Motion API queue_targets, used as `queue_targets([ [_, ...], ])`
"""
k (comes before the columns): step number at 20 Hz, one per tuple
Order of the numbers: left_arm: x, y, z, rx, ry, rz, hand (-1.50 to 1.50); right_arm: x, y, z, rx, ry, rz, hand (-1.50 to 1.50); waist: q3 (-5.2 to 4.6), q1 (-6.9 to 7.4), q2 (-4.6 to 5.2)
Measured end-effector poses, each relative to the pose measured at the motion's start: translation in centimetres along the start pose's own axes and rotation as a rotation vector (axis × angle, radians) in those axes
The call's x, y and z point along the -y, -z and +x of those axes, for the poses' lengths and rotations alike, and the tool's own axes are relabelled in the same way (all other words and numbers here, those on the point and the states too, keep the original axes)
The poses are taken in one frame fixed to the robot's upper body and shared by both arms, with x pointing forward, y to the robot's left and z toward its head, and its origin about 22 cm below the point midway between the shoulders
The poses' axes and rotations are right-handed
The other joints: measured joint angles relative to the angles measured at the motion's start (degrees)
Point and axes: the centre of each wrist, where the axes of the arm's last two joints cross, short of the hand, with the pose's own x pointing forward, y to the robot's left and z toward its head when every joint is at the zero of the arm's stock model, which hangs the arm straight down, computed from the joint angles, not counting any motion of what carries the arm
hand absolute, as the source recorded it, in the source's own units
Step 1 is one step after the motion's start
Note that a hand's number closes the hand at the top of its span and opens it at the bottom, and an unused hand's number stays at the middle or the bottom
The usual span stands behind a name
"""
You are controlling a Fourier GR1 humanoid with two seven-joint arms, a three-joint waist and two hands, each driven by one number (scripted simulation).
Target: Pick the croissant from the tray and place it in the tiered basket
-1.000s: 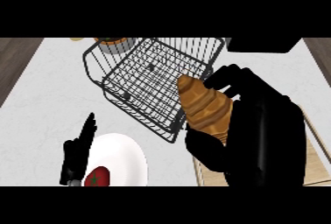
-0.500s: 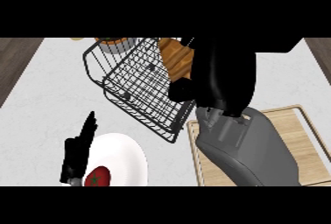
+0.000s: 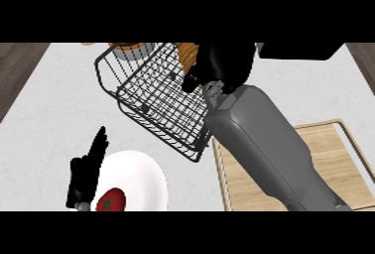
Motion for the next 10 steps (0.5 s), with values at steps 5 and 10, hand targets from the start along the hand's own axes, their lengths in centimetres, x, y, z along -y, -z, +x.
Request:
queue_targets([
  [5, 0.2, -0.1, -0.2, 0.003, -0.004, -0.008, 0.00, -2.1, 1.1, -1.1, -0.038, 0.096, 0.033, -1.50, 0.02, 0.30, 0.03],
  [10, 0.4, 0.1, 0.0, 0.007, 0.000, -0.019, 0.00, -3.0, 2.1, -2.7, -0.097, 0.314, 0.066, -1.50, 0.10, 0.79, 0.28],
])
